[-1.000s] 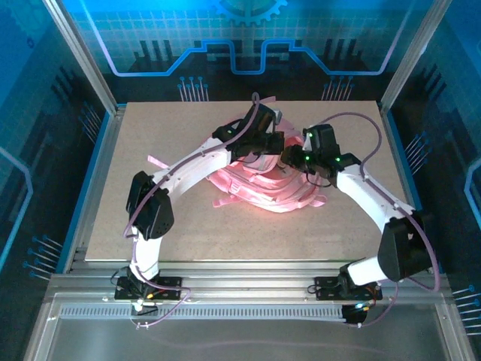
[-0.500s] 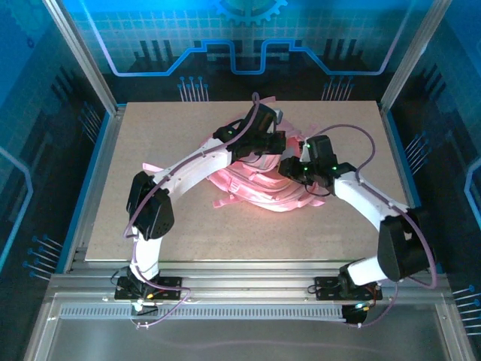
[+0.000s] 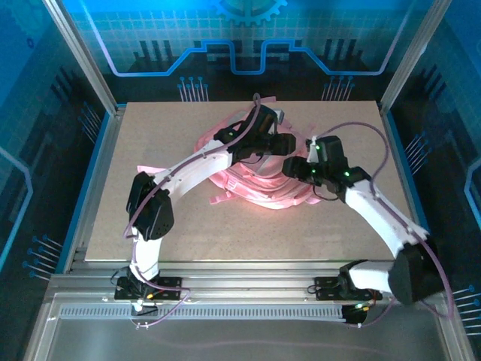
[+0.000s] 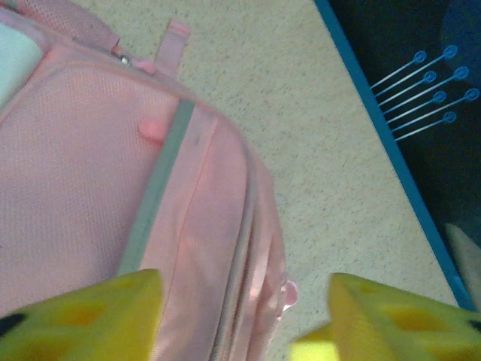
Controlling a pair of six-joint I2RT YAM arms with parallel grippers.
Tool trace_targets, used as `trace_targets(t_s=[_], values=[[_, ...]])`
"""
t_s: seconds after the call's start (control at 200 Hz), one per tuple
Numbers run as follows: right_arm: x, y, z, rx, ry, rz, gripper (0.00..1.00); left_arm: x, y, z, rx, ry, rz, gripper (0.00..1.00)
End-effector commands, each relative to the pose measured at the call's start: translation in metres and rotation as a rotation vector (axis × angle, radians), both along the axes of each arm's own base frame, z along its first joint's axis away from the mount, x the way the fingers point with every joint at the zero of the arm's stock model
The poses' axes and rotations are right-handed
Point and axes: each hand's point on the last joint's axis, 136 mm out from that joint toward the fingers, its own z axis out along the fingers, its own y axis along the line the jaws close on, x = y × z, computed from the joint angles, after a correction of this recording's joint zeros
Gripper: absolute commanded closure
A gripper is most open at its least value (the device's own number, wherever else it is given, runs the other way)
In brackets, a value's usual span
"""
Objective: Pack books, pencil case, and school supplies into a backpack
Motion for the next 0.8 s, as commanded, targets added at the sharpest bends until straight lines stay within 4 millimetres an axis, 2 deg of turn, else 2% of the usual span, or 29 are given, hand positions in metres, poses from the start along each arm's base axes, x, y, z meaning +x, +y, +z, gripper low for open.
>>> trace_targets(t_s=[0.0,0.015,0.095,0.19,0.305,0.335,0.345,0.36,0.425,0.645,0.795], values=[[-0.037,-0.026,-0.018,-0.103,0.081,-0.054,0.35,-0.001,0.028,0.023,-0.039,-0.033,0.046,0.31],[-0.043,-0.028,-0.027,-0.107,0.106,-0.061,0.34,0.0,0.033,0.021,-0.033,-0.034,0.06,0.3],[-0.056,-0.025,-0.027,-0.073,0.113,-0.085,0.3,0.003,0.06,0.01,-0.004,-0.035,0.118,0.28],[-0.06,-0.016,-0.025,-0.056,0.118,-0.109,0.28,0.005,0.098,-0.011,0.035,-0.008,0.196,0.25],[-0.055,0.004,-0.021,-0.054,0.127,-0.13,0.24,0.003,0.144,-0.037,0.059,0.043,0.299,0.21],[-0.055,0.008,-0.026,-0.068,0.143,-0.139,0.22,0.002,0.154,-0.044,0.066,0.05,0.323,0.2],[-0.051,0.011,-0.019,-0.06,0.134,-0.151,0.21,0.001,0.157,-0.047,0.069,0.055,0.331,0.2],[-0.049,0.012,-0.018,-0.063,0.143,-0.169,0.21,0.0,0.162,-0.05,0.072,0.057,0.341,0.2],[-0.044,0.022,-0.024,-0.064,0.203,-0.199,0.19,-0.006,0.18,-0.065,0.086,0.077,0.382,0.19],[-0.028,0.081,-0.028,-0.044,0.207,-0.175,0.2,-0.018,0.206,-0.104,0.11,0.107,0.467,0.2],[-0.019,0.104,-0.033,-0.053,0.231,-0.232,0.23,-0.011,0.212,-0.13,0.106,0.131,0.502,0.28]])
